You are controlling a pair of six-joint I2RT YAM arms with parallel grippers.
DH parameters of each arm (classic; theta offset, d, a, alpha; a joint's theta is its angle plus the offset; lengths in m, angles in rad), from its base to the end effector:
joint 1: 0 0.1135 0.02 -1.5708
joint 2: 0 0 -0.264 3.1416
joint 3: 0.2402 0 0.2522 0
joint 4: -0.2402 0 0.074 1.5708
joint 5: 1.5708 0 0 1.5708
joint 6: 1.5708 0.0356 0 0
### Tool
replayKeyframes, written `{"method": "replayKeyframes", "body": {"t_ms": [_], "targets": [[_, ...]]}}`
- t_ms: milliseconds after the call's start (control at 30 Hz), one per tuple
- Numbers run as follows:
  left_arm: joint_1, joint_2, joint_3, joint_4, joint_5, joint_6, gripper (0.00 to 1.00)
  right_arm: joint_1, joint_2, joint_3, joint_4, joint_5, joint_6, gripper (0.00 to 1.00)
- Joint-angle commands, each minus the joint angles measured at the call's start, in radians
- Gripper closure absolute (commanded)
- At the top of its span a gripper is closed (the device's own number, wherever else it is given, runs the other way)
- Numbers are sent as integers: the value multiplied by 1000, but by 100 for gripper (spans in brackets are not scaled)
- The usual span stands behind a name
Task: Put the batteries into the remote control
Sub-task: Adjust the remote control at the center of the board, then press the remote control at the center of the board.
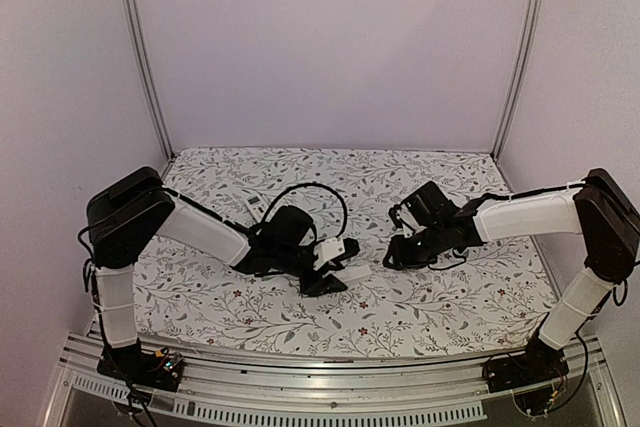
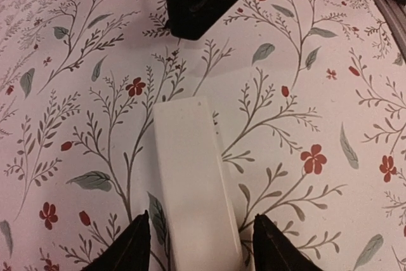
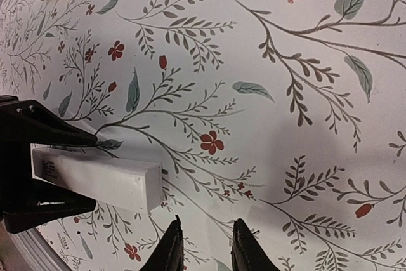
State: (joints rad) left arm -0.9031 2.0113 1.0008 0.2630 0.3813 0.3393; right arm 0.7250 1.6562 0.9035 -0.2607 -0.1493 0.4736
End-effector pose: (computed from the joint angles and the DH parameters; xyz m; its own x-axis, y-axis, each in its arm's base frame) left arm 0.2324 -0.3161 0.1039 -0.0981 0.6233 -0.7758 0.9867 0.1622 0.0055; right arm 0.2361 0.2162 0.1602 -0.8912 -0.1870 -0.4132 -0.3463 0.8689 0.3536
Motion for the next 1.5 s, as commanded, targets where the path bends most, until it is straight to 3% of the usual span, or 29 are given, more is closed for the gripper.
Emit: {"method": "replayKeyframes", "body": {"t_ms": [0,267,433,567,733,833,900,967,1233,1467], "targets": [[-9,-32,-11,-23,-7,-1,44,-6,-24,-1,17,-20,-6,74],[-7,-195,-120,37,-20,-21,33,-7,-6,24,45,-77,-13,71],[-12,-363,-266,-48,-112,-79,30,-8,3,46,9,-21,-4,73],[-12,-526,-380,-111,-263,-155,38,-6,23,98,-112,167,19,80],[-29,-674,-450,-131,-428,-199,62,18,71,141,-131,191,17,88],[-44,-658,-432,-206,-542,-152,75,50,122,185,-170,226,13,91],[-57,-608,-408,-257,-599,-123,79,57,146,192,-171,214,12,92],[-74,-547,-398,-306,-607,-101,79,59,161,190,-165,207,18,93],[-123,-425,-378,-173,-562,-42,81,79,205,216,-176,183,15,96],[-152,-347,-322,-194,-541,9,81,100,226,222,-184,176,18,97]]}}
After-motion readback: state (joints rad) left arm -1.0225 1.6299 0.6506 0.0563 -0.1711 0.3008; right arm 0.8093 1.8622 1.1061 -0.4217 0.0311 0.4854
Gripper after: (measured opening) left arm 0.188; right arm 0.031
